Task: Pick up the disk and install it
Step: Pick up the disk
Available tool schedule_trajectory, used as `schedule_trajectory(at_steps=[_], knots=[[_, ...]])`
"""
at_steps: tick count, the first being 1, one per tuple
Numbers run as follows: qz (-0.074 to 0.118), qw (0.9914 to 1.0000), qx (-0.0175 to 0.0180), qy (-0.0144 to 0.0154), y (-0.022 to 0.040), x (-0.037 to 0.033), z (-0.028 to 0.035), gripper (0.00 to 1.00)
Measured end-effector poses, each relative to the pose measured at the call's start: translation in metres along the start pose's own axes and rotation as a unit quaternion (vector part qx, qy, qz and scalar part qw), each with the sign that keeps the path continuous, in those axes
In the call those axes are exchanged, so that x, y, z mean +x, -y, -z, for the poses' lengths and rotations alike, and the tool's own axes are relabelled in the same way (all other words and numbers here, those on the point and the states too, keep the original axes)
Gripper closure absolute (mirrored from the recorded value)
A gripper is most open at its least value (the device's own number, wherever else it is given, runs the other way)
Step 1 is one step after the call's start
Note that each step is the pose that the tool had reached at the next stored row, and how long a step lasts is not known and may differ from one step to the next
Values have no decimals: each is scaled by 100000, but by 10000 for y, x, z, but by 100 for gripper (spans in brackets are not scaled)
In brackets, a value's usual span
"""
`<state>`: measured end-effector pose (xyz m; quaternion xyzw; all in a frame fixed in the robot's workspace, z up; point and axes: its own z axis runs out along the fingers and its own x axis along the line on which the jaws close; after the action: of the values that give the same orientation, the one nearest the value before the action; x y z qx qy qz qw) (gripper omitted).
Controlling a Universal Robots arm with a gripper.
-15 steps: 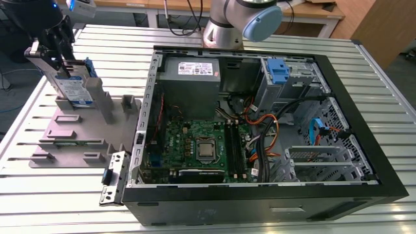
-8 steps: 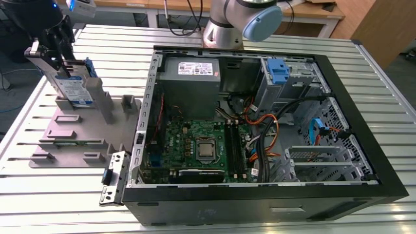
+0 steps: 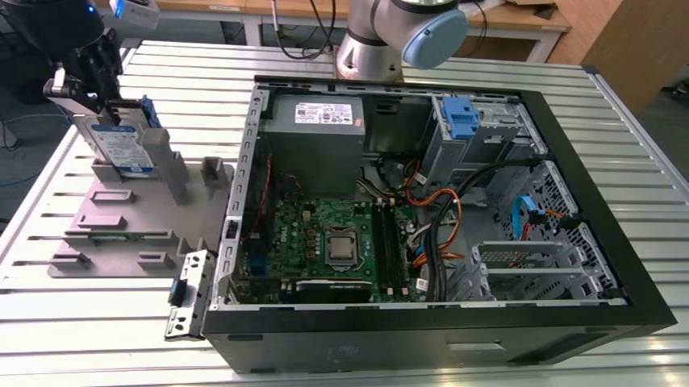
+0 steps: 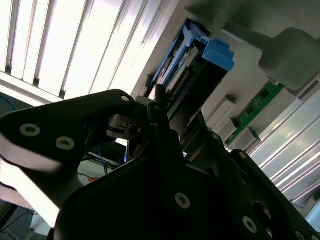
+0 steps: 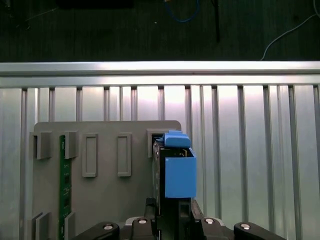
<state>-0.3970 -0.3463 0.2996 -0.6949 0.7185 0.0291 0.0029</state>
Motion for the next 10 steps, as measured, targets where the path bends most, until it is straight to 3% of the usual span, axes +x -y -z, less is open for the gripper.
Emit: schedule_trajectory(at_steps=[10], knots=[[2,100000,4,66,-1,0,7,65]])
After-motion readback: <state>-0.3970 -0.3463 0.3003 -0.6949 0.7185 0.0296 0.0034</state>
